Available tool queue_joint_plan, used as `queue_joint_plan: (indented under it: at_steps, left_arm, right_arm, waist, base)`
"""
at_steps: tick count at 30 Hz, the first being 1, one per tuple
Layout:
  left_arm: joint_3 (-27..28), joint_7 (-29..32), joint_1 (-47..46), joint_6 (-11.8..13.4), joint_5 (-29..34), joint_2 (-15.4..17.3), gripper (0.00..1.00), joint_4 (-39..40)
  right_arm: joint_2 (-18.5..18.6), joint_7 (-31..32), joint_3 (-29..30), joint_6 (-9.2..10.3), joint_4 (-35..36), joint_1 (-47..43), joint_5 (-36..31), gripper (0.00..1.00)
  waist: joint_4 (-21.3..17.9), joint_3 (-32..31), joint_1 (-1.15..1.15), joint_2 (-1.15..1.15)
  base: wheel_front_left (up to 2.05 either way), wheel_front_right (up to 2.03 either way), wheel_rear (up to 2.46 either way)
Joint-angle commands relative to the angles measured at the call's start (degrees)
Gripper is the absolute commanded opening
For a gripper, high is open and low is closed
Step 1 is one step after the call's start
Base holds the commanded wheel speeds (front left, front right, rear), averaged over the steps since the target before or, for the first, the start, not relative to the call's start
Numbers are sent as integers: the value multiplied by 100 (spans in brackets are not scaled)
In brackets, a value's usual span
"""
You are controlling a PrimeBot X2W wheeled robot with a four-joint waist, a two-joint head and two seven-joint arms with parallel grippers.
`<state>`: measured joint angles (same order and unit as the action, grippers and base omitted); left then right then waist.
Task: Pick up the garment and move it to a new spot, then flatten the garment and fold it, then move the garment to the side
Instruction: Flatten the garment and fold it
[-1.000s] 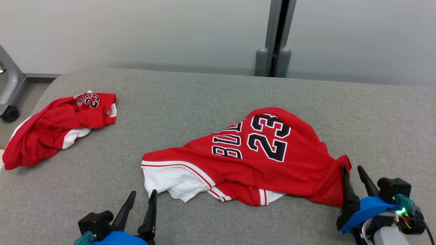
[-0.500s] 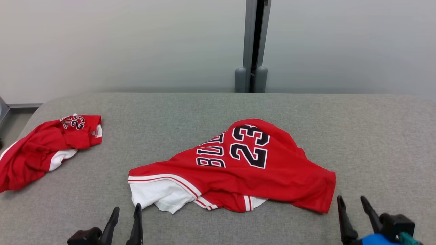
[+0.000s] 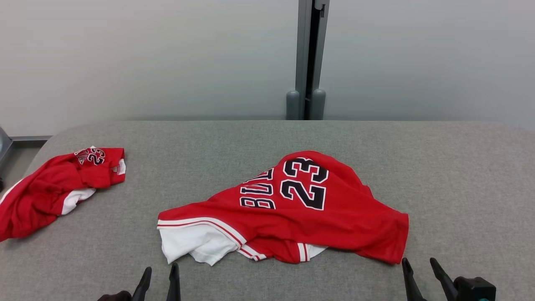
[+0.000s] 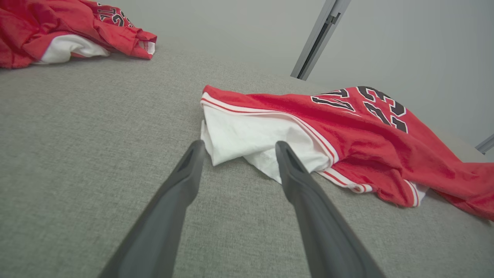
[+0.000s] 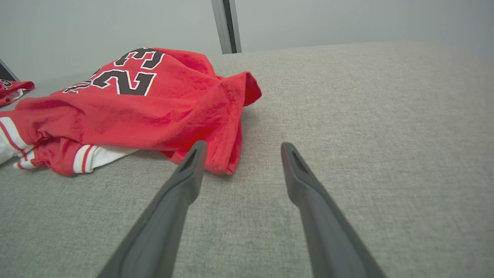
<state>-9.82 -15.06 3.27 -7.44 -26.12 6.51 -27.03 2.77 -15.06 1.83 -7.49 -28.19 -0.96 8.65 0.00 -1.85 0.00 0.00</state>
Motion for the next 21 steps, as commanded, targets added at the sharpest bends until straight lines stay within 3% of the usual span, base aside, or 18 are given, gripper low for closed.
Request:
queue_joint_plan:
  at_steps: [1, 8, 21]
  left_arm:
    - [19, -15, -35, -9, 20, -2, 100, -1]
    - [-154, -15, -202, -9, -142, 61, 100, -121]
    - [-794, -15, -942, -9, -696, 576, 100, -753]
  right_arm:
    - [23, -15, -28, -1, -10, 80, -17, 100]
    - [23, -15, -93, -1, -100, 181, -33, 100]
    - [24, -16, -210, -1, -2, 445, -104, 100]
  waist:
    - [14, 15, 0, 0]
    - [82, 137, 0, 0]
    - [-50, 706, 0, 0]
  base:
    - [0, 0, 0]
    - [0, 0, 0]
    - [0, 0, 0]
